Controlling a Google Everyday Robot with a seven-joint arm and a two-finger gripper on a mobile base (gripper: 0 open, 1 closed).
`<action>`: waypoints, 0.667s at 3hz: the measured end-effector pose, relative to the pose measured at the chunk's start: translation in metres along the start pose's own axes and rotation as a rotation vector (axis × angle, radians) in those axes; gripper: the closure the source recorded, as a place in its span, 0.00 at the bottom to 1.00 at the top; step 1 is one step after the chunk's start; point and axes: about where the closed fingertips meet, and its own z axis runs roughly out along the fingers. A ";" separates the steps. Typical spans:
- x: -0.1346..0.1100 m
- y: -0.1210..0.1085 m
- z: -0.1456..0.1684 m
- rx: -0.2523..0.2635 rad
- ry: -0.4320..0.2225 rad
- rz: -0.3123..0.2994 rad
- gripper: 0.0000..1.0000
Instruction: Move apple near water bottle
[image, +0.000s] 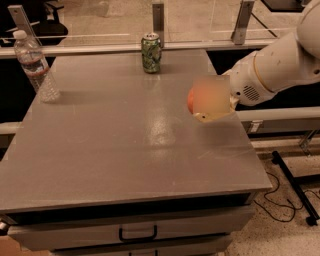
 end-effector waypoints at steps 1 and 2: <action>-0.050 0.005 0.024 -0.011 -0.056 -0.086 1.00; -0.127 0.009 0.062 -0.028 -0.128 -0.190 1.00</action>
Offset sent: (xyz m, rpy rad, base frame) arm 0.0822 0.2347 0.0560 0.0751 -0.2171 0.3219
